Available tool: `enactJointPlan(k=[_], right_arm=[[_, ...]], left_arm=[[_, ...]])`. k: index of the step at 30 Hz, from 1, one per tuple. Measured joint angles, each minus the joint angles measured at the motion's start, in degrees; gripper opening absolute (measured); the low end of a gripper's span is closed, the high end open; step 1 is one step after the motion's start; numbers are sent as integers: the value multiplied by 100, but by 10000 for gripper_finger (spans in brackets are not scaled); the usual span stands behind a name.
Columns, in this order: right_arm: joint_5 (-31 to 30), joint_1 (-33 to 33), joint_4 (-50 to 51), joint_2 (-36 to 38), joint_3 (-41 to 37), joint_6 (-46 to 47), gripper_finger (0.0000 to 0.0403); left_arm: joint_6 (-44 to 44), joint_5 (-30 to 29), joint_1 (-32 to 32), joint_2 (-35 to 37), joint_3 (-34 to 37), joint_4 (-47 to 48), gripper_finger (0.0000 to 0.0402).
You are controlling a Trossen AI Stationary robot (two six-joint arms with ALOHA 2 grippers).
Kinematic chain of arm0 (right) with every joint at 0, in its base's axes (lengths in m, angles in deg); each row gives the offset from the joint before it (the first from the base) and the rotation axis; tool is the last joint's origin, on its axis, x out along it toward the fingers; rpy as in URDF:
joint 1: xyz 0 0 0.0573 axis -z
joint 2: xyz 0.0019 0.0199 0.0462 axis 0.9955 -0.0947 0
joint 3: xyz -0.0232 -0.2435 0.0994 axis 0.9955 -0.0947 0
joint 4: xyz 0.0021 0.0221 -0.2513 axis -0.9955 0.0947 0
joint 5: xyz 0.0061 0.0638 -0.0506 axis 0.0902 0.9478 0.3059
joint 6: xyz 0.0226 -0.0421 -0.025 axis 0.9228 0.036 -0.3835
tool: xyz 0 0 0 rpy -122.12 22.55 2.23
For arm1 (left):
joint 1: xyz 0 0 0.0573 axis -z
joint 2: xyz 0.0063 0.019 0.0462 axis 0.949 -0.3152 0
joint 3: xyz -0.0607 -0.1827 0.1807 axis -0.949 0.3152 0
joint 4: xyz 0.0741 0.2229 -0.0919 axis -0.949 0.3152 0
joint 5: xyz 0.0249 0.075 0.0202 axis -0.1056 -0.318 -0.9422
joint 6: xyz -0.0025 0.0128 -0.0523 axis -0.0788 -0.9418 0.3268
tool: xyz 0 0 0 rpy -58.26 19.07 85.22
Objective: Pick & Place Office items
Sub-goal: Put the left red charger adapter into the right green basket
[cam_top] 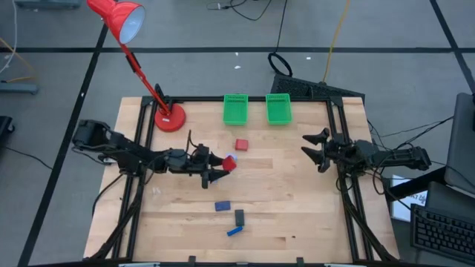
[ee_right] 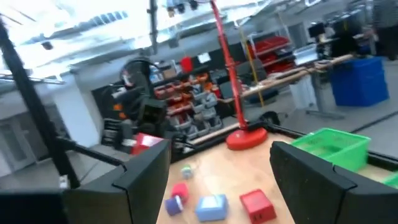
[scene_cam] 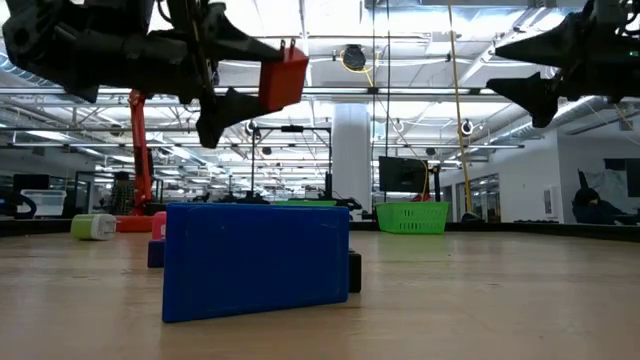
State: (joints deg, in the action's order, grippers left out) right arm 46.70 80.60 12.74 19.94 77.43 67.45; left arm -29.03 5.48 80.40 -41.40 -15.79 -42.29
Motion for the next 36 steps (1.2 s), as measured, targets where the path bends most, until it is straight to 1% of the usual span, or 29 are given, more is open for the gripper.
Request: enactJointPlan(k=[3,7,12,14,16,18,20,24,26,31,34,36], right_arm=[[95,-23,-12,-264,0,-43,263],[284,-152,-335,-1012,0,-163,263],[293,-329,-1779,-2346,0,-468,263],[293,-437,-2355,-2947,29,-721,263],[292,-555,-2699,-3529,157,-1101,263],[288,-687,-2803,-4147,381,-1525,263],[281,-827,-2681,-4774,680,-1970,263],[288,-1036,-2949,-5895,1532,-2837,263],[291,-1105,-2931,-6383,1899,-3220,263],[154,-1258,-2986,-7275,2754,-4461,263],[177,-1269,-2951,-7758,3163,-4936,263],[329,-1266,-3022,-8034,3413,-5131,263]], left_arm=[[1,135,46,-331,-22,-491,284],[178,383,25,-661,-307,-581,259],[249,847,-9,-1098,-861,-427,257],[259,1132,-50,-1208,-1092,-291,267],[259,1432,-81,-1274,-1330,-57,284],[237,1637,-105,-1277,-1525,257,294],[163,1724,-105,-1275,-1678,521,293],[108,1833,-148,-1275,-1805,717,263],[139,1830,-187,-1273,-1808,764,257],[224,1862,-203,-1273,-1805,766,262],[224,1920,-188,-1275,-1805,764,284],[211,1927,-186,-1275,-1805,751,289]])
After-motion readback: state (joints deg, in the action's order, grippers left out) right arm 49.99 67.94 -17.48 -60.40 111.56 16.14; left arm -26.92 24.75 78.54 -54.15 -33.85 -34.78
